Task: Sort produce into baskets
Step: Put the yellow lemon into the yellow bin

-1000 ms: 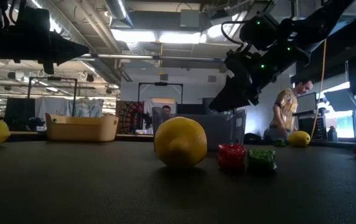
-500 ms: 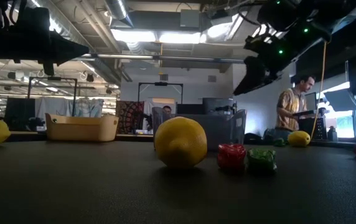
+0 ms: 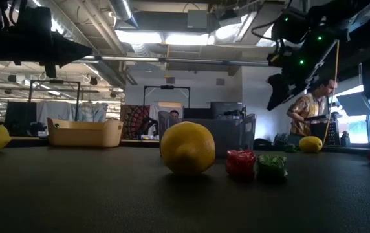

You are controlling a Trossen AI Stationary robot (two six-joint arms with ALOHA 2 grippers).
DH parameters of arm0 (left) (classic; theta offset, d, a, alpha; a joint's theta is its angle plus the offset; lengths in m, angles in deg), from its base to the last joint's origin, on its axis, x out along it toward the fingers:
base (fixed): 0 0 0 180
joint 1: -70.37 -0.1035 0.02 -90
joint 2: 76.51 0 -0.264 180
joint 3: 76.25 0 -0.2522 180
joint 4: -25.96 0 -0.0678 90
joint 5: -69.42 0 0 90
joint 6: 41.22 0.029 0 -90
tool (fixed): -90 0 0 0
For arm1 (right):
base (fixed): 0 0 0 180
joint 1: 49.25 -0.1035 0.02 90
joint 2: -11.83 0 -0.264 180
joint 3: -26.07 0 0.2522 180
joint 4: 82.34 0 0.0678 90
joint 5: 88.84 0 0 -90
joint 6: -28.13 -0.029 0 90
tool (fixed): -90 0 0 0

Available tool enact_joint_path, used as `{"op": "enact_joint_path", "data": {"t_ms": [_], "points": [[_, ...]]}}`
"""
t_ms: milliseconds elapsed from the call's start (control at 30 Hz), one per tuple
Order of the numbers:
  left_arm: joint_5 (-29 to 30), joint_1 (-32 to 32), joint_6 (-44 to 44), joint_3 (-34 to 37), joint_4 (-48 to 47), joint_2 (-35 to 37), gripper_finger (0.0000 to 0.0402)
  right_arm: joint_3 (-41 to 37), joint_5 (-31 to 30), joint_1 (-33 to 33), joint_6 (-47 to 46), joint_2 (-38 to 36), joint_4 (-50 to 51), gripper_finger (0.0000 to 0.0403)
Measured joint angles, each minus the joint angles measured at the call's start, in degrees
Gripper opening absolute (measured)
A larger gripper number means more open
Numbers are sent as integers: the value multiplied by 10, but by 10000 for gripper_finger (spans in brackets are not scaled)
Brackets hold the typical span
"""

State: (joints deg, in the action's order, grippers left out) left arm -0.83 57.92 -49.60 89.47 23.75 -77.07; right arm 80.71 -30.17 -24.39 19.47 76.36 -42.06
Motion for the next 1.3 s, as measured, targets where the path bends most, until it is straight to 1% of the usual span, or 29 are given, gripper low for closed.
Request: {"op": "enact_joint_path", "data": {"t_ms": [133,267,367,467,633,733,800,933,1300], "points": [[0,0,4,0,0,0,5,31,40,60,1,2,57,311],[0,0,4,0,0,0,5,56,42,110,16,2,112,318],[0,0,2,0,0,0,5,69,42,132,29,2,128,319],[0,0,2,0,-1,0,5,73,44,144,49,2,123,319],[0,0,2,0,-1,0,5,73,45,146,50,2,126,319],[0,0,2,0,-1,0,5,73,78,146,43,3,126,319],[0,0,2,0,-1,0,5,73,86,146,41,8,123,319],[0,0,2,0,-1,0,5,73,64,149,43,26,125,319],[0,0,11,0,-2,0,5,73,65,211,45,106,136,319]]}}
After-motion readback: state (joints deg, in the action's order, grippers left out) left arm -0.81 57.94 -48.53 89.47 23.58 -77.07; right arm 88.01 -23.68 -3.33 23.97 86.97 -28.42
